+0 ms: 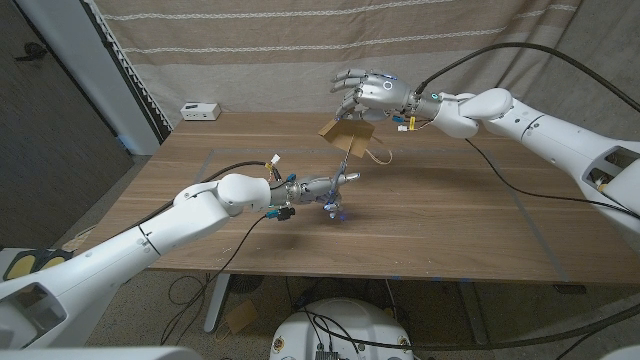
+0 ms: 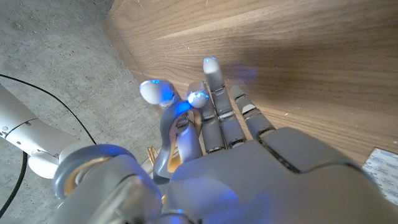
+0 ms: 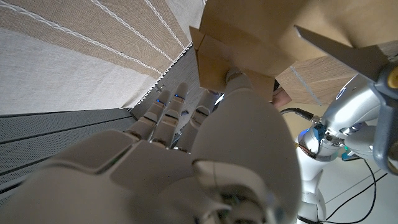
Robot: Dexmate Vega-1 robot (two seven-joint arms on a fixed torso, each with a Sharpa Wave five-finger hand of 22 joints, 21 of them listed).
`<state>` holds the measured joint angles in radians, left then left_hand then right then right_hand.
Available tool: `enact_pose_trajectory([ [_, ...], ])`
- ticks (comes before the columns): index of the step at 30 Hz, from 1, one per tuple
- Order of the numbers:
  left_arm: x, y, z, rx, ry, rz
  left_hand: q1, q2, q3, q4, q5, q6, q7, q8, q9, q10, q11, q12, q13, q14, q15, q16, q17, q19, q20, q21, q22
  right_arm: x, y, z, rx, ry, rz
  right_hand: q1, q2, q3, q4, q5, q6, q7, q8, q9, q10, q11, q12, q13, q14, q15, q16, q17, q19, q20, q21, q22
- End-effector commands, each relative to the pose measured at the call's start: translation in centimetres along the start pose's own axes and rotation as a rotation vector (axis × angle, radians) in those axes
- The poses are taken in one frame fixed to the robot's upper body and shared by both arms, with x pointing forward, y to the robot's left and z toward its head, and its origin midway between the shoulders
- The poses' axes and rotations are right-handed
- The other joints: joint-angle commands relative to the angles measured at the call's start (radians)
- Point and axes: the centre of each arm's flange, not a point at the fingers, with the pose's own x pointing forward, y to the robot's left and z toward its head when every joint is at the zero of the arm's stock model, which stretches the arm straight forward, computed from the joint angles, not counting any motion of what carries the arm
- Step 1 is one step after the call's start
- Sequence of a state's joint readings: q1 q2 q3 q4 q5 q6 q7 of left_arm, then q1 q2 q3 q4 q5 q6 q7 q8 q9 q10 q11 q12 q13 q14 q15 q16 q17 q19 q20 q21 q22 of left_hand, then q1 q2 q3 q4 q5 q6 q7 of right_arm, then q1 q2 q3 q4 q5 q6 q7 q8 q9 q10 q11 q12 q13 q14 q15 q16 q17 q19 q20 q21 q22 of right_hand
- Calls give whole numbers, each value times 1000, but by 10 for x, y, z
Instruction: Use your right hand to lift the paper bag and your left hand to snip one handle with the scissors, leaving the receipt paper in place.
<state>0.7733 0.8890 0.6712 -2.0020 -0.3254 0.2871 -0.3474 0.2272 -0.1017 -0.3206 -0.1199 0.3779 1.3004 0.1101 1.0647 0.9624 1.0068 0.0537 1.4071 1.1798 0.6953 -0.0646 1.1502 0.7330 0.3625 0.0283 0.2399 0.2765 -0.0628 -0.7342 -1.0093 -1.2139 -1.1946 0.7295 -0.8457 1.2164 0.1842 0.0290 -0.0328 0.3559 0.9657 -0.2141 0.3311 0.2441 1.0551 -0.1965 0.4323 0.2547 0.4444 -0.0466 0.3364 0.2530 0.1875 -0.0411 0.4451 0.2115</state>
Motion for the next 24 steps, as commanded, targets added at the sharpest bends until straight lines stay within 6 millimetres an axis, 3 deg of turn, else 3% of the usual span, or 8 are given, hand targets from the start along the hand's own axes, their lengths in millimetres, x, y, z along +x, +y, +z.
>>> enact_pose_trajectory([
  [1, 1, -3, -2, -14, -14, -1, 24, 26, 12, 7, 14, 86, 80, 111, -6, 40, -37, 8, -1, 7, -77, 8, 4, 8, 2, 6, 2, 2, 4, 1, -9, 1, 22, -1, 3, -1, 2, 1, -3, -1, 1, 2, 3, -6, 7, 57, -2, -186, -1, 4, 6, -127, 10, 3],
  [6, 0, -4, -3, -18, -20, 8, 48, 61, 25, 8, 21, 87, 80, 115, -6, 46, -44, 9, -5, 10, -83, 8, -5, 11, -1, 7, 2, 1, 6, -1, -10, 12, 33, -1, 3, 0, 3, 0, -2, -1, 0, 2, 3, -7, 7, 56, -3, -186, -1, 4, 6, -124, 12, 3],
  [9, 0, -5, -3, -20, -18, 16, 92, 115, 48, 5, 27, 90, 79, 123, -3, 46, -45, 14, -4, 6, -89, 14, -3, 12, -3, 9, 3, 0, 10, 0, -1, 15, 41, 0, 2, 0, 3, 0, -1, -1, 0, 1, 4, -7, 7, 56, -3, -186, -1, 4, 8, -122, 13, 3],
  [15, -1, -5, -4, -28, -20, 16, 146, 169, 71, -3, 23, 86, 78, 117, -19, 41, -52, 25, 8, 6, -93, 17, -8, 15, -4, 12, 5, -1, 12, 2, 4, 10, 46, 1, 2, 2, 3, -1, 0, -1, -1, 0, 7, -7, 8, 55, -2, -186, -2, 3, 7, -121, 15, 2],
  [16, -1, -5, -5, -27, -21, 17, 165, 191, 81, -5, 21, 91, 77, 122, -19, 47, -52, 19, -5, 6, -93, 19, -6, 16, -5, 13, 5, 0, 11, 2, 0, 11, 46, 1, 2, 2, 3, -1, 0, -1, -2, 0, 7, -7, 7, 54, -2, -186, -2, 3, 6, -123, 15, 2],
  [24, -1, -5, -5, -32, -25, 15, 207, 230, 101, -11, 5, 91, 76, 130, -18, 47, -60, 23, -3, 6, -102, 21, -4, 15, -9, 15, 7, -1, 10, 1, -2, 14, 58, 2, 1, 2, 3, -2, 0, -1, -3, -2, 11, -7, 9, 54, -4, -186, -4, 2, 7, -120, 17, 1],
])
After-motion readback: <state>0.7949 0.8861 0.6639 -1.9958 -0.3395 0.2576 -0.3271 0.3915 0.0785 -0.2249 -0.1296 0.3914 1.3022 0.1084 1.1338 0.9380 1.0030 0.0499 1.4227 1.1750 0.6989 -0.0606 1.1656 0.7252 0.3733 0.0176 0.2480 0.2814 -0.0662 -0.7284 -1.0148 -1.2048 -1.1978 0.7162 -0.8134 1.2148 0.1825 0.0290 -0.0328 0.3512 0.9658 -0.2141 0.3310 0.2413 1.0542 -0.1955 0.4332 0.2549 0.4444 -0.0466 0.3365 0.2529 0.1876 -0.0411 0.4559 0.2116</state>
